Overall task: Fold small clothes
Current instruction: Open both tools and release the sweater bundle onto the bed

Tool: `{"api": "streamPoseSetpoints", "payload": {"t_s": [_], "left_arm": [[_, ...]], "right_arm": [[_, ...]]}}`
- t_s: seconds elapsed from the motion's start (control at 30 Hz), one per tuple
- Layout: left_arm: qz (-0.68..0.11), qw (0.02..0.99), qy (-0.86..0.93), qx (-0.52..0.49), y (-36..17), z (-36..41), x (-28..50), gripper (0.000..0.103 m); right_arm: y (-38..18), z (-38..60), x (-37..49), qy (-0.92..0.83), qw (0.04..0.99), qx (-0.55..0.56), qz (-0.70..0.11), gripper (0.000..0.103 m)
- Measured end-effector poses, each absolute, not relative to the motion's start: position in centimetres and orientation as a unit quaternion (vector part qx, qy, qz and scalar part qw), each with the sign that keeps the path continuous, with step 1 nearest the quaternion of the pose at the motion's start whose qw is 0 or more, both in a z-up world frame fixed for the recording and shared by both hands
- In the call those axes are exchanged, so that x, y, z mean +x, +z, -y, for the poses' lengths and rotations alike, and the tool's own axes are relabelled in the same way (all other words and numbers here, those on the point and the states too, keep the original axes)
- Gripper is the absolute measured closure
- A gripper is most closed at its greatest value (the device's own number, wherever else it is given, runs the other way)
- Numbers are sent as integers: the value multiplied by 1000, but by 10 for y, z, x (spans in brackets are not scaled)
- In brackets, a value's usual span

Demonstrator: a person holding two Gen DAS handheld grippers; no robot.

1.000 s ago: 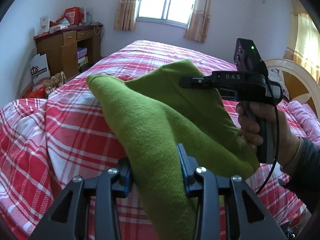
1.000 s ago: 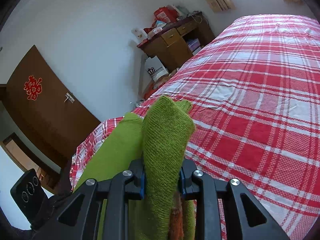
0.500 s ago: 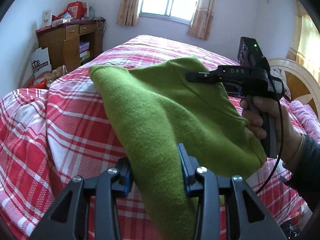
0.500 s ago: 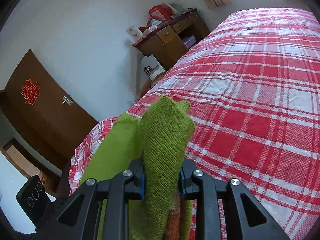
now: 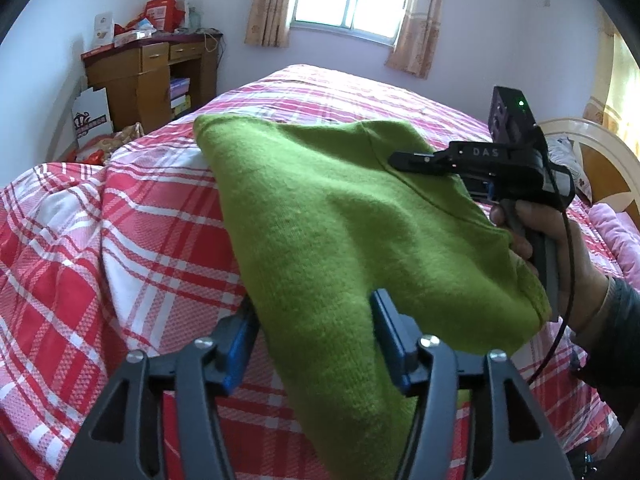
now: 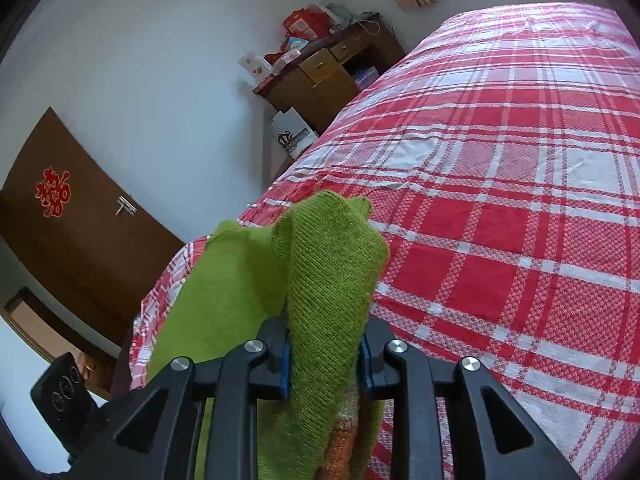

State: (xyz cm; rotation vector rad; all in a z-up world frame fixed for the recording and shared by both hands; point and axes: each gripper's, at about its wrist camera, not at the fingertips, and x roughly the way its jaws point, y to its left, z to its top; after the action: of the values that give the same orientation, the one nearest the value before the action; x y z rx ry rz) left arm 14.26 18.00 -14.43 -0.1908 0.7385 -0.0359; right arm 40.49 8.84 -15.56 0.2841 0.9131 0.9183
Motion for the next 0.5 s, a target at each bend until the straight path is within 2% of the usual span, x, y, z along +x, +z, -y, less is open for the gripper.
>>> {"api": "streamPoseSetpoints", "payload": {"t_s": [0.13,0.23,0.27,0.3,0.33,0.37,0.5], "left_arm": [[-363,928,-7,-86,-141,-178,138,41],[-345,935,10,-85,-127,-184,132,39],[-332,939,17,-86,-120,-187,129,33],[-315,944,28,-88,-111,-192,126,21],[-302,948,37,-91,-105,-196,125,17],[-296,950,41,-91,-102,-198,126,14],[-307,946,59,-86,-108,-206,146,14]], "right_arm": [[-159,-88,405,416,788,139,-433,71],[-154,-82,402,385,807,124,-429,52],[-146,-76,396,369,825,117,-412,52],[-139,-70,390,362,834,116,-401,52],[-133,-65,385,355,841,116,-391,52],[-123,-59,376,354,848,118,-377,52],[-92,-52,332,409,840,119,-337,52]]}}
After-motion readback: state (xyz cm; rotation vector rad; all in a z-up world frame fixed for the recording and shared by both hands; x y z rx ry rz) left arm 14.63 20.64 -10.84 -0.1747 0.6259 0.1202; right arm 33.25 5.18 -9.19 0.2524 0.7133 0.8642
